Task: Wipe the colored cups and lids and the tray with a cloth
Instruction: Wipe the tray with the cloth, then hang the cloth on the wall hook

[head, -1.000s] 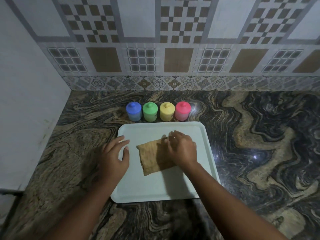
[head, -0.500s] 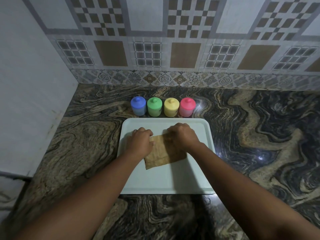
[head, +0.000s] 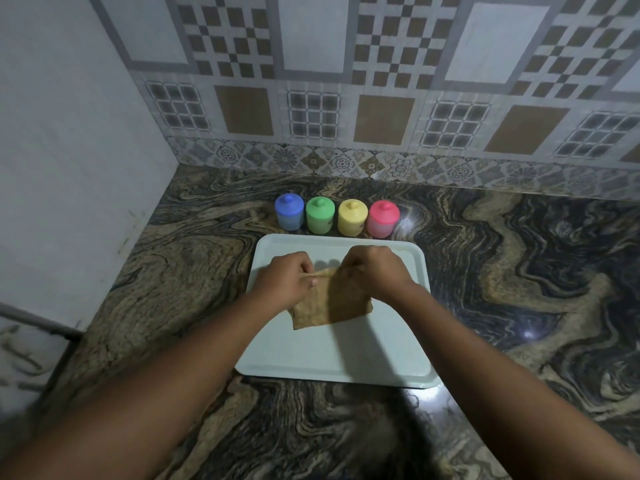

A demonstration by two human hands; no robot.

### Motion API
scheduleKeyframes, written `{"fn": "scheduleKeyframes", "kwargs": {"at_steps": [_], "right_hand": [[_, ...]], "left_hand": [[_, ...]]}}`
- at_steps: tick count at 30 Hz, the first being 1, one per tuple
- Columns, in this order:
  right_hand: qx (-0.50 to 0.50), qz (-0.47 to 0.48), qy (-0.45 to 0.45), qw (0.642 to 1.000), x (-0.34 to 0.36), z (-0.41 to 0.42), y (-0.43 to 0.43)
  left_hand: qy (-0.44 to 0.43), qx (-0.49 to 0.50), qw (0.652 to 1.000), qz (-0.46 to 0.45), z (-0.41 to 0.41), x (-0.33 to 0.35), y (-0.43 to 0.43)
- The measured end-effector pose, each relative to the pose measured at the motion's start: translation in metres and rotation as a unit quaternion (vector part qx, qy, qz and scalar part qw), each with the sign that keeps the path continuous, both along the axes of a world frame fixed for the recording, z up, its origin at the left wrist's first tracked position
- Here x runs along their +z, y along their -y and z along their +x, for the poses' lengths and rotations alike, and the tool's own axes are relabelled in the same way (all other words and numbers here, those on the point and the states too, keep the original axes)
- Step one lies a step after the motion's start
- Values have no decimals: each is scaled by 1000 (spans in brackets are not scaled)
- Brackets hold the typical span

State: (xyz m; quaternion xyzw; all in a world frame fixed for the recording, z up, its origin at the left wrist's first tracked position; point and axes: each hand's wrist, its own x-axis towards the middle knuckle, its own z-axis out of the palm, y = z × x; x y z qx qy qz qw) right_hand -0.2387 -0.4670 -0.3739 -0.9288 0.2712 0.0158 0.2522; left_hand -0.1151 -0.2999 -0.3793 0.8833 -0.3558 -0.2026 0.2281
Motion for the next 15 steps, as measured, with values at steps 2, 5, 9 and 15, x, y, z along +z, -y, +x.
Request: {"fn": "scheduleKeyframes", "kwargs": {"at_steps": [2, 5, 9, 15], "right_hand": [[14, 21, 66, 997, 17, -8, -4], [40, 22, 165, 985, 50, -10, -13], [78, 0, 267, 960, 98, 3, -27], [210, -35, 419, 883, 155, 44, -66]], "left_hand": [[-20, 0, 998, -58, 2, 23, -12], [-13, 14, 992, -125, 0, 66, -30], [26, 15, 983, -183, 2, 126, -59], [93, 36, 969, -225, 15, 202, -128]]}}
